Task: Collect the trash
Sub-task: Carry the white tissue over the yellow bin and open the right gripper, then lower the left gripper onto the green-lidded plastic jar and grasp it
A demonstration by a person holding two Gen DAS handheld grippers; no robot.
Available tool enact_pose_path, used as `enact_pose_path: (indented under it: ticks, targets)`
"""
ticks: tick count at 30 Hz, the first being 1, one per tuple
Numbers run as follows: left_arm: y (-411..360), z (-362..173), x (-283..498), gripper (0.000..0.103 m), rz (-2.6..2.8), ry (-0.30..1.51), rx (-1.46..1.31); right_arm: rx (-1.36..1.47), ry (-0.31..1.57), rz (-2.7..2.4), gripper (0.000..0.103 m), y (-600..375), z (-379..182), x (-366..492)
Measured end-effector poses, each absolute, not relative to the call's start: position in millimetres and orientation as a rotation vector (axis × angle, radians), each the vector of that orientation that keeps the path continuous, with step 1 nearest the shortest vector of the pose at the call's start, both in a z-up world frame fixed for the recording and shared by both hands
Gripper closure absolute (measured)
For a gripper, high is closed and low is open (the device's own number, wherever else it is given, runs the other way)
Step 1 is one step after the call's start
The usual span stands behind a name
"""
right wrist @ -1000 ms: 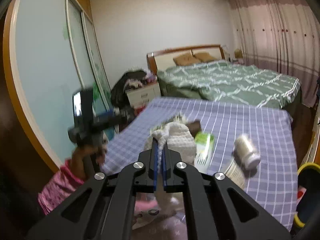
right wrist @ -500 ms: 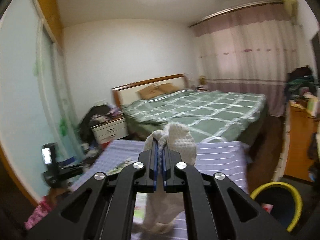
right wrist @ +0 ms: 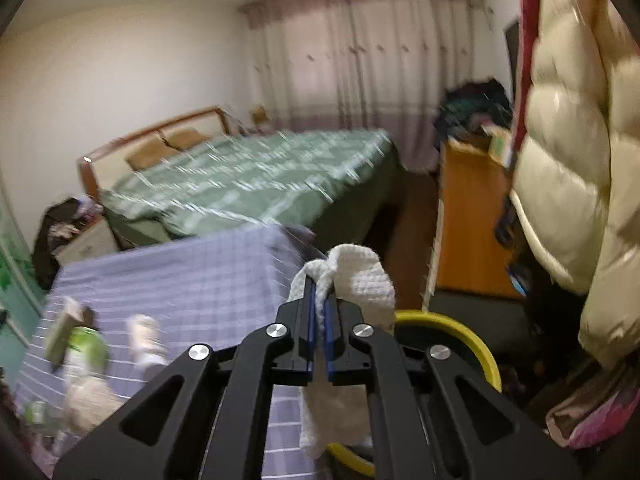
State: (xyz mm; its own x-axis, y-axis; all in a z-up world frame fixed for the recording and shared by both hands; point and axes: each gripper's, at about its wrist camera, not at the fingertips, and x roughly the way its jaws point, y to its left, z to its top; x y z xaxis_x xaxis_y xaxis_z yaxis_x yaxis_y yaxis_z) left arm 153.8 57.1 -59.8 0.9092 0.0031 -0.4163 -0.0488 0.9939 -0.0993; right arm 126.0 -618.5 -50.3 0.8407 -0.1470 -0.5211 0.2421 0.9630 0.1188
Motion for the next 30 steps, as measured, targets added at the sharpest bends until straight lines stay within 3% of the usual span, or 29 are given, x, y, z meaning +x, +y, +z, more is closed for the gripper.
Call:
enact_pose_path:
  ticks: [1,3,4,8,12,18,30]
  targets:
    - [56,-60,154,0.005,0.024,0.429,-0.105,0.183,0.557,-0.226,0.097,-623,-60,130]
    - [55,-61,155,0.005,0.02,0.432,-0.099,0.177,0.598,-0.279,0.076,-632,-80,138]
    - [54,-62,155,0.005,0.018,0.434,-0.096,0.165,0.604,-0.319,0.07,-634,-88,139]
    - [52,-63,157,0.005,0.01,0.442,-0.088,0.184,0.615,-0.379,0.066,-641,-101,137]
    - [49,-63,158,0.005,0.001,0.443,-0.076,0.271,0.543,-0.385,0.048,-627,-88,130]
    - [44,-63,158,0.005,-0.022,0.439,-0.053,0.367,0.391,-0.314,0.047,-581,-72,147]
    - [12,-62,145,0.005,-0.067,0.507,-0.046,0.232,0.407,-0.345,0.047,-554,-80,159]
